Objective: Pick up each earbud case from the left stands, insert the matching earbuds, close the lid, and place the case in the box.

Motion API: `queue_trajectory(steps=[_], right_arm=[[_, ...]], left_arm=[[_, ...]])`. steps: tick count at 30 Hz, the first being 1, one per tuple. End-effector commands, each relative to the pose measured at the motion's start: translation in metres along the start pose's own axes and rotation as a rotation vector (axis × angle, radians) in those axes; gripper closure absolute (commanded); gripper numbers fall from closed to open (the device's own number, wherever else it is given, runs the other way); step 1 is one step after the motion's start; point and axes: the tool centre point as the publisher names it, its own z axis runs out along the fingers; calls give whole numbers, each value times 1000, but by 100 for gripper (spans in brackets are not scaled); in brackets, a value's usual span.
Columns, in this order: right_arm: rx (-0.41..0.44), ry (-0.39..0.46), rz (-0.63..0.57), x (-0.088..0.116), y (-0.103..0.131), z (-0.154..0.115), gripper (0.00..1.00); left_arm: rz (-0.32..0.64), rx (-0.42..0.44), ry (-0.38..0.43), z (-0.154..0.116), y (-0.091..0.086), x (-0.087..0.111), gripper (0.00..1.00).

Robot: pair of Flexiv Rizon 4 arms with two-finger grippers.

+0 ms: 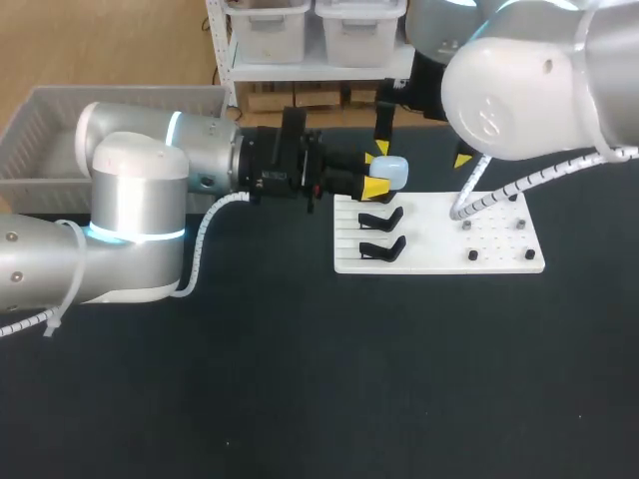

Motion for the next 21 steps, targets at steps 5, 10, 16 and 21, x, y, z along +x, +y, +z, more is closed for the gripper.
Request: queue_trajectory(steps=[5,10,16,21], right_arm=[[-143,-180,-22,-5,-7,-32,0],[-209,-278,-110,6,-8,-54,0],[-233,-296,-120,12,-7,-60,0],[-233,-296,-120,12,-7,-60,0]], left_arm=[[3,-5,-2,0,-1,1,100],[-28,-37,44,-16,-2,-12,100],[10,-138,93,-49,-5,-48,100],[61,-241,92,-79,-2,-80,100]])
